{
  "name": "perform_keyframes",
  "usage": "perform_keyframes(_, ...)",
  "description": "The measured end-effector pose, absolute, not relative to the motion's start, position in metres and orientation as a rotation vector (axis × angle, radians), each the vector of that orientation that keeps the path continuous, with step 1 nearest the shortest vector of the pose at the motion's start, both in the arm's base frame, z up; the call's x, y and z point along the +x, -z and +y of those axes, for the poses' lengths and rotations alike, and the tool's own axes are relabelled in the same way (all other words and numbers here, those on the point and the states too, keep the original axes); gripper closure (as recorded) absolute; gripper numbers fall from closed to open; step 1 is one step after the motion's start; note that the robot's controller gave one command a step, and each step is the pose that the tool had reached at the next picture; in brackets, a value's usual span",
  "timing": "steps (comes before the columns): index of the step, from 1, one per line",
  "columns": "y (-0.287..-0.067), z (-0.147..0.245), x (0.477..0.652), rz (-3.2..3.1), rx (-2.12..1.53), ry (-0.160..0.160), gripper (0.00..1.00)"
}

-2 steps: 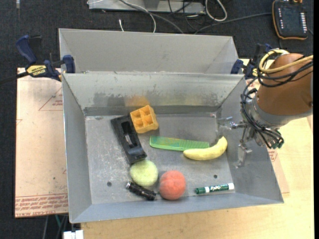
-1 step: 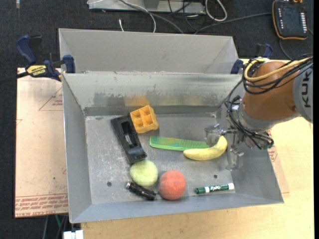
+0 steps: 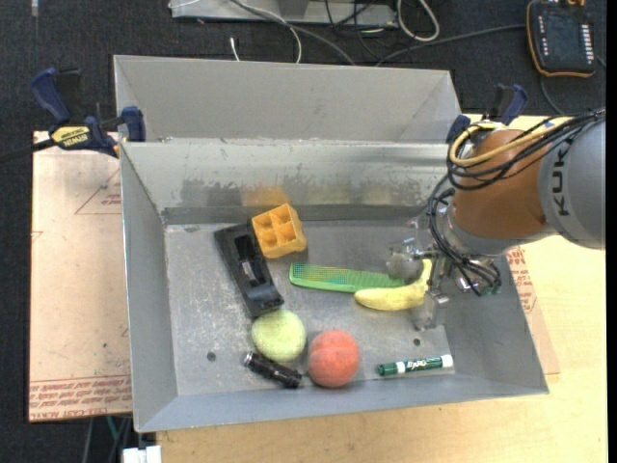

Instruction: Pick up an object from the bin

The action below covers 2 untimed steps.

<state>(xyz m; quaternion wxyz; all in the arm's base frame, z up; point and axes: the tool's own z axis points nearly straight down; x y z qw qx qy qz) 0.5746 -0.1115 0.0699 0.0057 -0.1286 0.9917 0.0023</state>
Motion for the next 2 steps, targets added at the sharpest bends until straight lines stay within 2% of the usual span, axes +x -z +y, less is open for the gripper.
perform_keyframes(1, -0.0706, -0.1202, 0.575, 3.006, -0.912, -0.009, 1.0)
perform_keyframes(2, -0.0706, -0.1202, 0.575, 3.006, -0.912, -0.009, 1.0)
